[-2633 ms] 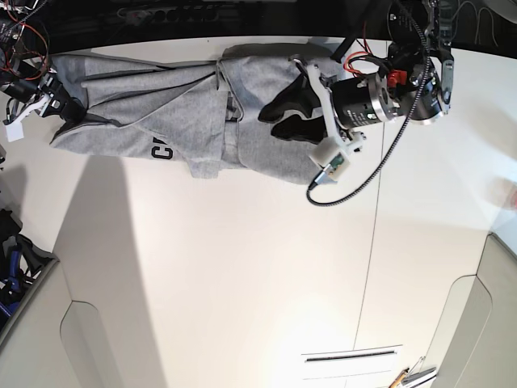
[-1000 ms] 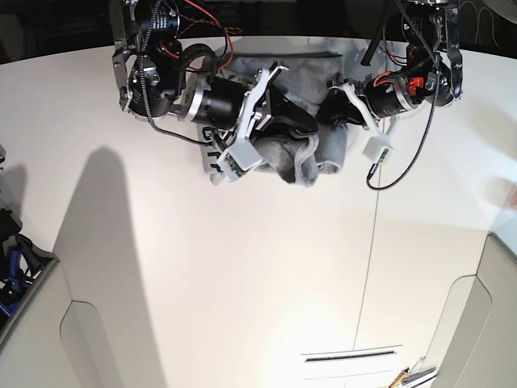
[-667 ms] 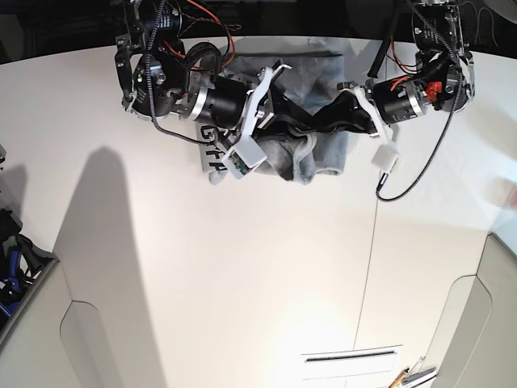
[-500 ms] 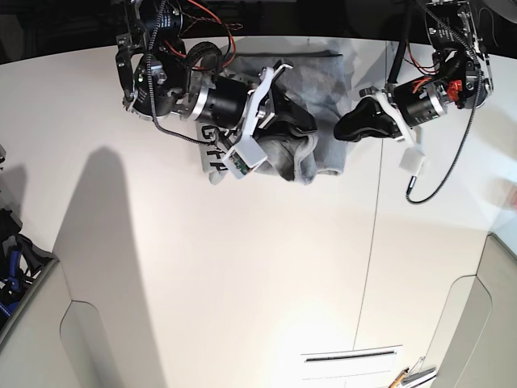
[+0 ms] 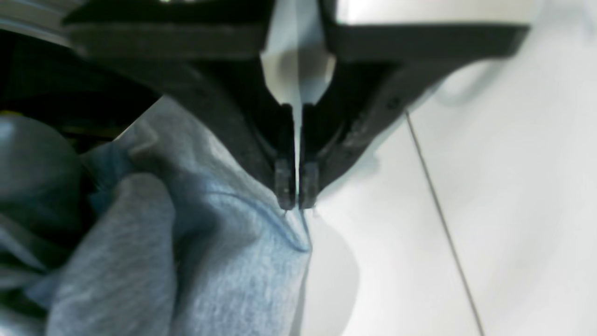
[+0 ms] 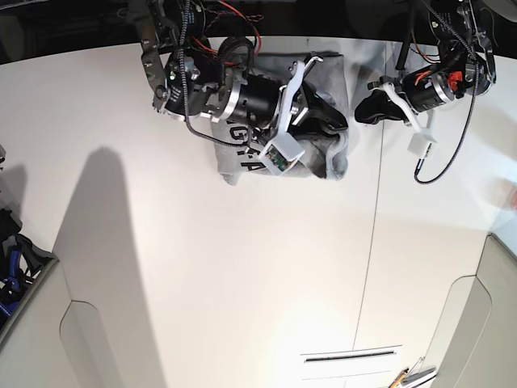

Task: Fold the T-shirt properly
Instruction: 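Bring the right gripper to the folded bundle and grasp its edge, then lift and fold the bundle over with both grippers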

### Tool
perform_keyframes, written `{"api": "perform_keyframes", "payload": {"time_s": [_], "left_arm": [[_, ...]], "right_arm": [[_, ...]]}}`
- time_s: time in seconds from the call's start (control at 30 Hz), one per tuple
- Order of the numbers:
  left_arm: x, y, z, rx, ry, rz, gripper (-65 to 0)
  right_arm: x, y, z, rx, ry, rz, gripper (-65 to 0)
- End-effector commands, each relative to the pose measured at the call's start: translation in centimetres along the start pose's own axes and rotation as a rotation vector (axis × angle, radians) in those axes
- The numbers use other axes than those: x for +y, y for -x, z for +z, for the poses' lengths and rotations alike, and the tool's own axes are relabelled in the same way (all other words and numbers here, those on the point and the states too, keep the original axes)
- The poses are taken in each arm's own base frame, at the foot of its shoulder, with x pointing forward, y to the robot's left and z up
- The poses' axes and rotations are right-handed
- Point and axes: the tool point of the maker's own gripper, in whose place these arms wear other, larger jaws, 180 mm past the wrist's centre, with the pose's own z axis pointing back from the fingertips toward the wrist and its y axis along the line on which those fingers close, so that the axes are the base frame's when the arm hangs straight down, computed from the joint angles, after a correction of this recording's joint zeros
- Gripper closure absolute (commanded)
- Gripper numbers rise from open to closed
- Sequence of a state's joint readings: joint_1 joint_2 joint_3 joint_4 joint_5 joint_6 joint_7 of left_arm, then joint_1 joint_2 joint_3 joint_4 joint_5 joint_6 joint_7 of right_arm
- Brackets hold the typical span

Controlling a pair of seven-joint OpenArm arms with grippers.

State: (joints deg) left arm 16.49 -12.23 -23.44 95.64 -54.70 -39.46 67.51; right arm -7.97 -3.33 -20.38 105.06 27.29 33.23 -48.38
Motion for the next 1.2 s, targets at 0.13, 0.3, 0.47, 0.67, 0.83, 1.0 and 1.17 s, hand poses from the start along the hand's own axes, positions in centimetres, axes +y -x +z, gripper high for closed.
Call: {"api": "perform_keyframes", "payload": {"time_s": [0.13, 0.3, 0.47, 0.67, 0.83, 1.0, 1.17], "left_arm": [[-0.3, -1.2, 0.3, -0.039, 0.016, -0.018, -2.3], [-0.5, -1.3, 0.3, -0.045, 0.023, -0.015, -2.3], [-0.5, -1.3, 0.3, -0.047, 0.026, -0.013, -2.3], [-0.5, -1.3, 0.3, -0.048, 0.026, -0.014, -2.4], [-0.5, -1.3, 0.3, -0.048, 0.028, -0.013, -2.4], [-0.6, -1.3, 0.3, -0.05, 0.029, -0.012, -2.4], [-0.6, -1.4, 0.3, -0.05, 0.03, -0.012, -2.3]], "right_arm": [[0.2, -1.2, -0.7, -0.04, -0.027, 0.014, 0.0], [0.4, -1.9, -0.7, -0.058, -0.044, 0.011, 0.0], [1.5, -3.1, -0.5, -0.116, -0.113, -0.037, -22.0], [2.7, -4.4, -0.5, -0.172, -0.174, -0.082, -23.8], [2.5, -5.2, -0.4, -0.16, -0.147, -0.022, -23.8], [-1.2, -4.3, 0.4, 0.058, 0.045, 0.154, -20.7], [-4.4, -3.7, 2.1, 0.128, 0.182, 0.102, 0.0]]}}
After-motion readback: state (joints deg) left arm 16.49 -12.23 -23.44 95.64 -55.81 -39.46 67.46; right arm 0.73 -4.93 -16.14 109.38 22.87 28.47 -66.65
